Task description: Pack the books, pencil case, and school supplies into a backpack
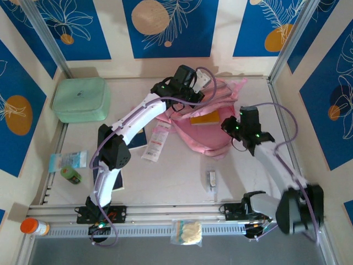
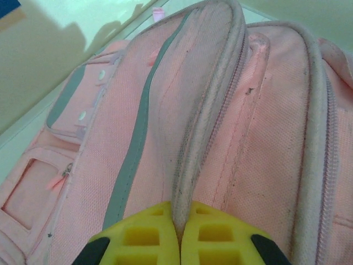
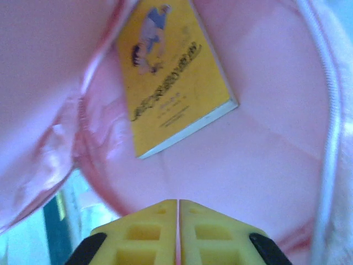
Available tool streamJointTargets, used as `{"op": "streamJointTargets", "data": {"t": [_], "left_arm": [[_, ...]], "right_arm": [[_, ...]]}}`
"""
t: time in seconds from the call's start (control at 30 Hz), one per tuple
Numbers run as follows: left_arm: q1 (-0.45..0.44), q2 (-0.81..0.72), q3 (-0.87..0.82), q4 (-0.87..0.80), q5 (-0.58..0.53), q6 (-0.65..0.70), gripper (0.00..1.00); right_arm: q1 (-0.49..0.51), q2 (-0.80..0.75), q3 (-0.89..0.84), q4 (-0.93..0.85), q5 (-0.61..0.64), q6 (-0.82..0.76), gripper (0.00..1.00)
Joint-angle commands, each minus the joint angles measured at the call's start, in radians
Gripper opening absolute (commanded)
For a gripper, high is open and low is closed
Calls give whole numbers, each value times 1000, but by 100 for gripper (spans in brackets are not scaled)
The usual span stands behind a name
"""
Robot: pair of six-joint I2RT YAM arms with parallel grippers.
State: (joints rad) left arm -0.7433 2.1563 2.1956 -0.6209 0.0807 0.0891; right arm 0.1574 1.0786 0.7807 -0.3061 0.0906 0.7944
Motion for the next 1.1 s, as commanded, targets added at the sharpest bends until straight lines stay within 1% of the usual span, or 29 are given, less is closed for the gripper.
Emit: {"op": "streamJointTargets", "data": {"t": [0.0, 0.07, 0.1, 0.13, 0.17, 0.23, 0.3, 0.33, 0.5, 0.57, 0.7, 0.77, 0.87, 0.97, 1.03, 1.07], "left_arm": [[0, -73, -69, 66, 50, -60, 5], [-1, -94, -122, 79, 105, -127, 11], [1, -109, -151, 91, 143, -163, 18], [0, -128, -188, 116, 194, -209, 29], [1, -155, -229, 139, 238, -252, 36], [0, -218, -324, 184, 280, -322, 40], [2, -310, -452, 249, 268, -380, 46], [2, -367, -539, 287, 248, -406, 49], [34, -641, -913, 398, 145, -508, 62], [65, -744, -1058, 439, 111, -554, 64], [127, -881, -1236, 400, 48, -614, 67], [160, -923, -1292, 338, -19, -639, 69], [227, -961, -1361, 292, -37, -663, 71], [310, -995, -1426, 278, -44, -703, 72], [354, -1007, -1455, 288, -35, -708, 73], [380, -1005, -1464, 288, -47, -706, 74]], "right_arm": [[9, -126, 38, -293, 19, -47, 13], [11, -185, 71, -374, 8, -62, 16], [12, -202, 86, -396, -12, -74, 17], [16, -212, 99, -415, -35, -84, 19], [20, -216, 111, -426, -61, -88, 22], [32, -195, 132, -431, -118, -91, 27], [64, -146, 152, -425, -163, -93, 28], [90, -113, 163, -421, -163, -99, 29], [260, 37, 196, -363, -95, -116, 30], [319, 105, 204, -322, -89, -114, 31], [428, 241, 253, -251, -73, -103, 32], [490, 325, 302, -229, -61, -97, 32], [554, 446, 378, -199, -37, -84, 34], [591, 566, 467, -173, -51, -74, 36], [616, 630, 532, -182, -25, -74, 38], [626, 657, 565, -185, -22, -76, 40]]}}
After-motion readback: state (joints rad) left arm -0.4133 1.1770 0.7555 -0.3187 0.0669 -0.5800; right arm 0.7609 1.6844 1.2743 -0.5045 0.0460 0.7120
